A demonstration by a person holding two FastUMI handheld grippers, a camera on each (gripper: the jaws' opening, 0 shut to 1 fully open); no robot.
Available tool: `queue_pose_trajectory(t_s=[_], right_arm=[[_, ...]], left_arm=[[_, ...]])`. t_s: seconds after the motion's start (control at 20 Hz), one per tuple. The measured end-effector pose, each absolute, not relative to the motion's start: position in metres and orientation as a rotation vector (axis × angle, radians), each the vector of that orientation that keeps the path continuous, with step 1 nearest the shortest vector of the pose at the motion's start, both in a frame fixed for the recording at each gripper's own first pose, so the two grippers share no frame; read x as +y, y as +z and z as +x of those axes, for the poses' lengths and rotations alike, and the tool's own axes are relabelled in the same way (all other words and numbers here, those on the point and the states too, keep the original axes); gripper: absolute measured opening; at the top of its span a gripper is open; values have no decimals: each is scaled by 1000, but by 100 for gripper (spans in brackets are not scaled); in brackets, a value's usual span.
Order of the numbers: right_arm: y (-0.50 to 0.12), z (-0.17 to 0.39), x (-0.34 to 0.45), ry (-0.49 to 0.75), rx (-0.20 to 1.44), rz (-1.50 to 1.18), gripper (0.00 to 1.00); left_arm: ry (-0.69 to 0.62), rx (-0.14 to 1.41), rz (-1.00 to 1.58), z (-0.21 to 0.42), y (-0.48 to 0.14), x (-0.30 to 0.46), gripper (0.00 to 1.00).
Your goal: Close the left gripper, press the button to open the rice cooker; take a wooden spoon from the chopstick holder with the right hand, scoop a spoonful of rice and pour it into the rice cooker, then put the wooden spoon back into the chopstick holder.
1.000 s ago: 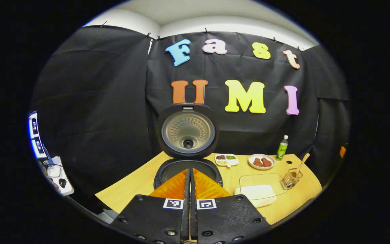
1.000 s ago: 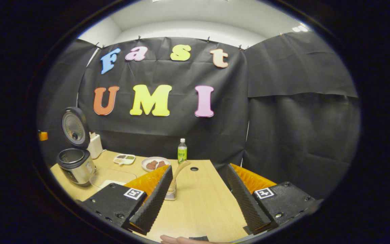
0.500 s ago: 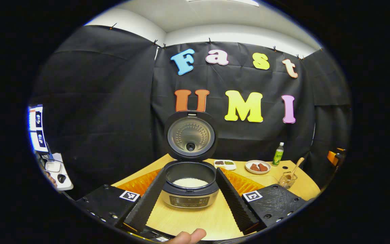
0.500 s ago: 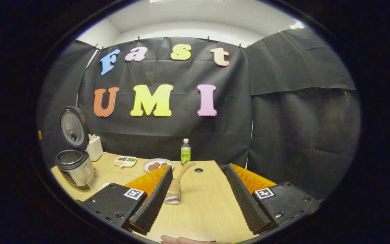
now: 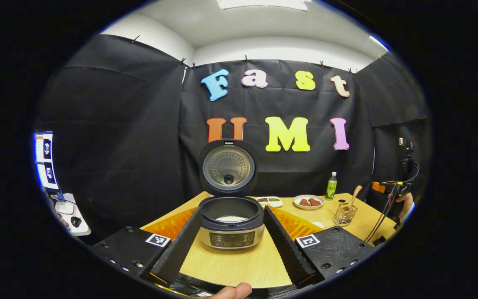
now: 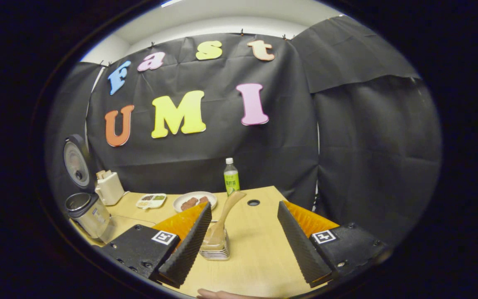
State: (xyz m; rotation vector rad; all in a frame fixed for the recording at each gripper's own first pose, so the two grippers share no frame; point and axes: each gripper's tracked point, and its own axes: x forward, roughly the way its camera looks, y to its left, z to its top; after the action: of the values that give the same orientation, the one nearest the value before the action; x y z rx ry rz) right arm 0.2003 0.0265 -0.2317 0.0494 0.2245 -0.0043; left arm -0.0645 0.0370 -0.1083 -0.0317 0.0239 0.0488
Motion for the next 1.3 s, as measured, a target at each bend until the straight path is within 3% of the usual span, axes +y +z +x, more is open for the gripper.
queue_pose_trajectory(t_s=[0.15, 0.2, 0.3, 0.35, 0.45, 0.5, 0.55, 0.6, 0.7, 0.75, 0.95, 1.1, 1.3], right_arm=[[-273, 234, 31, 7, 317, 80, 100], [-287, 245, 36, 17, 348, 89, 95], [-311, 268, 37, 14, 399, 94, 100], [-319, 279, 36, 4, 413, 100, 95], [-327, 299, 42, 10, 417, 126, 100], [-330, 306, 48, 31, 413, 142, 94], [-328, 312, 54, 55, 406, 162, 98], [-326, 318, 57, 72, 395, 186, 96], [-328, 326, 61, 87, 411, 240, 83], [-332, 328, 67, 108, 427, 267, 61], [-324, 316, 80, 137, 441, 299, 19], [-298, 308, 89, 142, 368, 230, 11], [-239, 290, 101, 125, 245, 108, 10]], left_arm=[[65, 11, -28, -75, -112, 43, 94], [68, 14, -29, -79, -117, 44, 94], [61, 26, -28, -84, -126, 41, 95], [65, 38, -29, -86, -132, 42, 94], [58, 68, -29, -91, -146, 41, 95], [57, 79, -22, -94, -152, 42, 95], [67, 80, -13, -96, -154, 46, 94], [80, 74, -9, -97, -154, 51, 95], [85, 72, -10, -98, -156, 55, 94], [75, 68, -9, -99, -157, 53, 94], [76, 90, 10, -104, -168, 57, 95], [75, 75, 13, -106, -163, 58, 94], [59, 60, 4, -112, -162, 57, 95]])
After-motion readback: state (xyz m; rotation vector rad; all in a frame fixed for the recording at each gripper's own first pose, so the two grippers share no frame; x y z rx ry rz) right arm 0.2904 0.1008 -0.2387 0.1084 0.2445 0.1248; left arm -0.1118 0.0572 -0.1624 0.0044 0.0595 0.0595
